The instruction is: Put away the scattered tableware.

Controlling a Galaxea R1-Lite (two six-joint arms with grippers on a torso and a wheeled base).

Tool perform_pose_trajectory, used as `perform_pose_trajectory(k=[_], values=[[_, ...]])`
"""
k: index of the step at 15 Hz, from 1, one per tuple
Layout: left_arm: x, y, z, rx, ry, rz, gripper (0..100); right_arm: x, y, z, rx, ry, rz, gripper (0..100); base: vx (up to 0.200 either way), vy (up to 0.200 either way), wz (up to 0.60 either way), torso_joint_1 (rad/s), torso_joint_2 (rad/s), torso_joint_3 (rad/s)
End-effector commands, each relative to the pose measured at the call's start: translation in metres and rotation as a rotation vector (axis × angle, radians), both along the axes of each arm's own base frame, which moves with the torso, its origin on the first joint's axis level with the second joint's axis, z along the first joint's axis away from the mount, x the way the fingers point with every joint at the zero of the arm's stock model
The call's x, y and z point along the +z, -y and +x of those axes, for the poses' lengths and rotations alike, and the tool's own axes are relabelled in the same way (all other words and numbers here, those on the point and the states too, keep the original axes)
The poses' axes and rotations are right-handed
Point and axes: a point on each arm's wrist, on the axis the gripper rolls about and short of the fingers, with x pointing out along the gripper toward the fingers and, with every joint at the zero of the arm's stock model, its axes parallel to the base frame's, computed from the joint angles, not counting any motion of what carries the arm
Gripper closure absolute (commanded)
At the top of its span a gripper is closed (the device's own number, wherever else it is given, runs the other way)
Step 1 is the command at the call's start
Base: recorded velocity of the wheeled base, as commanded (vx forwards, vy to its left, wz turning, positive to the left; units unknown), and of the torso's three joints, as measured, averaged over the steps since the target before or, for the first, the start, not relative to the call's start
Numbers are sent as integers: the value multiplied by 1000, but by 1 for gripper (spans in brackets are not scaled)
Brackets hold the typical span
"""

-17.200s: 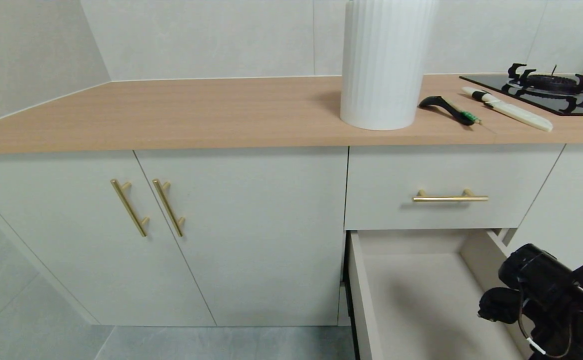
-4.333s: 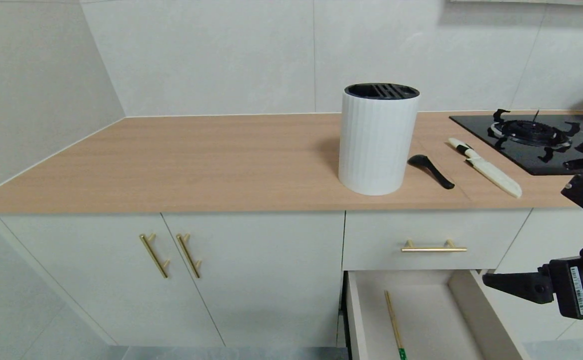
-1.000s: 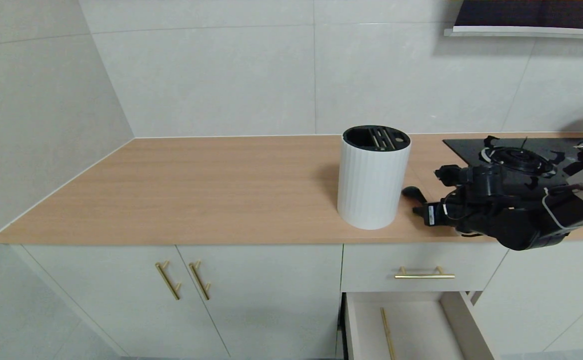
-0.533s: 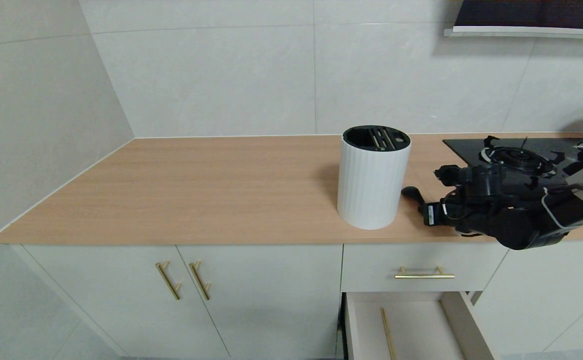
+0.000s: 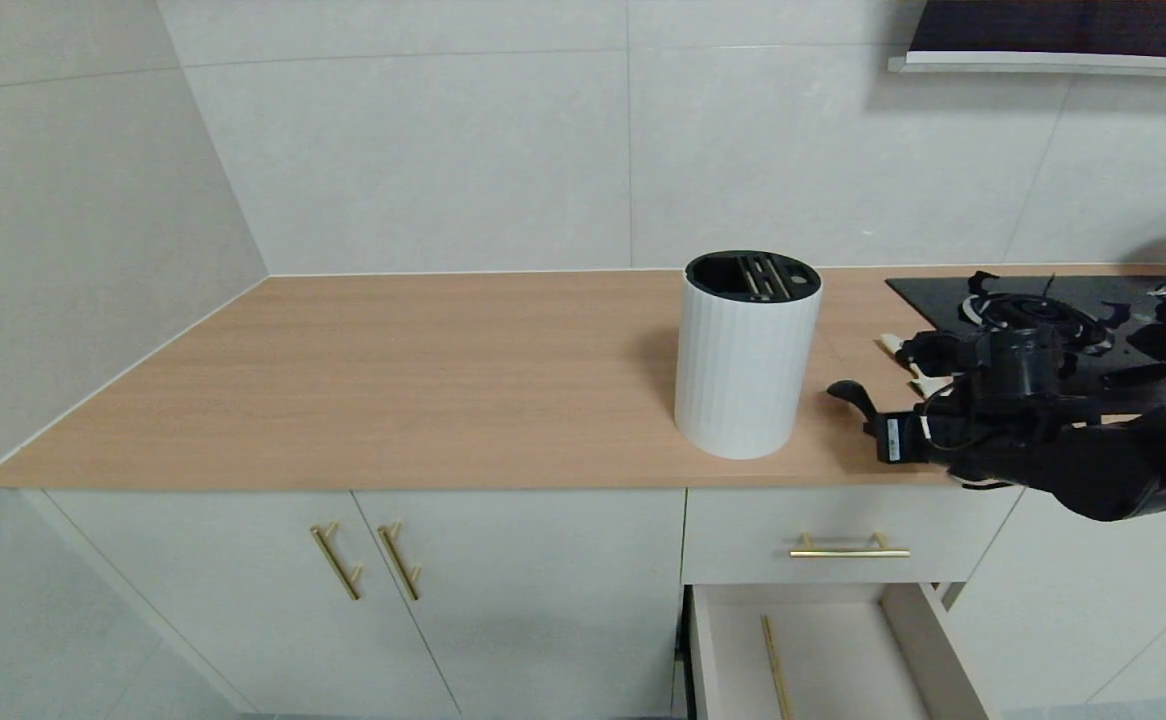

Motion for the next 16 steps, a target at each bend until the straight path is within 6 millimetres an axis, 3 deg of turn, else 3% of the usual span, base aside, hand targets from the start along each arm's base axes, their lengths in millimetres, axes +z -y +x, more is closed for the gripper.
perform_pose_trajectory(k=[1,8,11,16], values=[[0,0,0,1,0,0,0,23,9,-38,-11,30,16,100,0,0,0,0,0,0],[0,0,0,1,0,0,0,1,21,-128,-1,14,2,100,0,0,0,0,0,0],[0,0,0,1,0,0,0,-4,21,-144,41,22,-44,100,0,0,0,0,0,0],[0,0,0,1,0,0,0,-16,20,-146,69,-23,-86,100,0,0,0,-112,242,140]])
